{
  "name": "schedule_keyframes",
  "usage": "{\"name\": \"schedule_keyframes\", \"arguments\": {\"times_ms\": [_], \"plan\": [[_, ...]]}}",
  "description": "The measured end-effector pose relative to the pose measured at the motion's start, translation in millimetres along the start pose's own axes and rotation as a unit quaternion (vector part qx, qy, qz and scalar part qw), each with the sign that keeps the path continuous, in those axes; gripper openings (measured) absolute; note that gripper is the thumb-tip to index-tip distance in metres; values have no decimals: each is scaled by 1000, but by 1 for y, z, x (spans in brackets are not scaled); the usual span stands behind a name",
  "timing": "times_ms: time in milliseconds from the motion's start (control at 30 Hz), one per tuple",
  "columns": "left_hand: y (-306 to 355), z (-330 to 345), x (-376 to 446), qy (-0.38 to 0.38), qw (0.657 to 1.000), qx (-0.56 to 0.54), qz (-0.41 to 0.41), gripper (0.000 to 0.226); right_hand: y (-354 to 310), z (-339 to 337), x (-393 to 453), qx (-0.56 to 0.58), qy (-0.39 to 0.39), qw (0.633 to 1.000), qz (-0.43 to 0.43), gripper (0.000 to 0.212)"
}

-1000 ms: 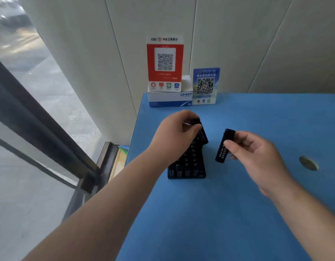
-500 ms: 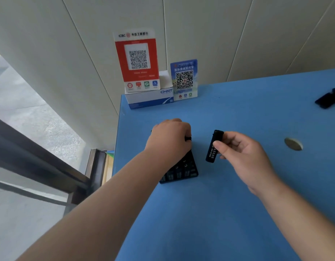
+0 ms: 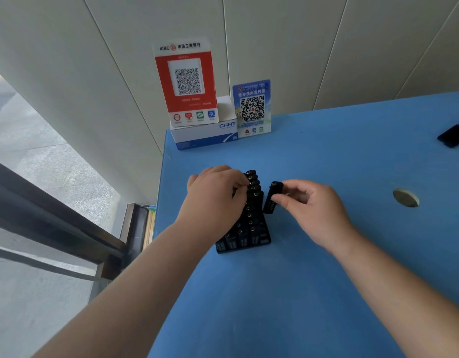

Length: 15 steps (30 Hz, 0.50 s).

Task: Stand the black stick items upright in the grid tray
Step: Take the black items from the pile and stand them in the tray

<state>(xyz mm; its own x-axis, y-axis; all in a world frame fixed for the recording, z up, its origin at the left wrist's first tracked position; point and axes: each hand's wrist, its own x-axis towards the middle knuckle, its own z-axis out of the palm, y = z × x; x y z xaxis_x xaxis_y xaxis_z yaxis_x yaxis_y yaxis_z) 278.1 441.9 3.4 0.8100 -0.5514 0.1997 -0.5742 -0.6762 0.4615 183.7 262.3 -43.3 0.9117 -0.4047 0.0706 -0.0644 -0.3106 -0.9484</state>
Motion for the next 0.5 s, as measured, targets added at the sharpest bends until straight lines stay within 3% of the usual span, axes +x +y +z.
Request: {"name": "schedule_keyframes", "arguments": {"times_ms": [200, 500], "plan": [[-10, 2, -20, 25, 999, -31, -34, 17, 9, 14, 6, -79, -49, 995, -32, 31], [-11, -3, -32, 25, 998, -40, -36, 16, 8, 17, 8, -153, -53, 984, -68, 33]]}}
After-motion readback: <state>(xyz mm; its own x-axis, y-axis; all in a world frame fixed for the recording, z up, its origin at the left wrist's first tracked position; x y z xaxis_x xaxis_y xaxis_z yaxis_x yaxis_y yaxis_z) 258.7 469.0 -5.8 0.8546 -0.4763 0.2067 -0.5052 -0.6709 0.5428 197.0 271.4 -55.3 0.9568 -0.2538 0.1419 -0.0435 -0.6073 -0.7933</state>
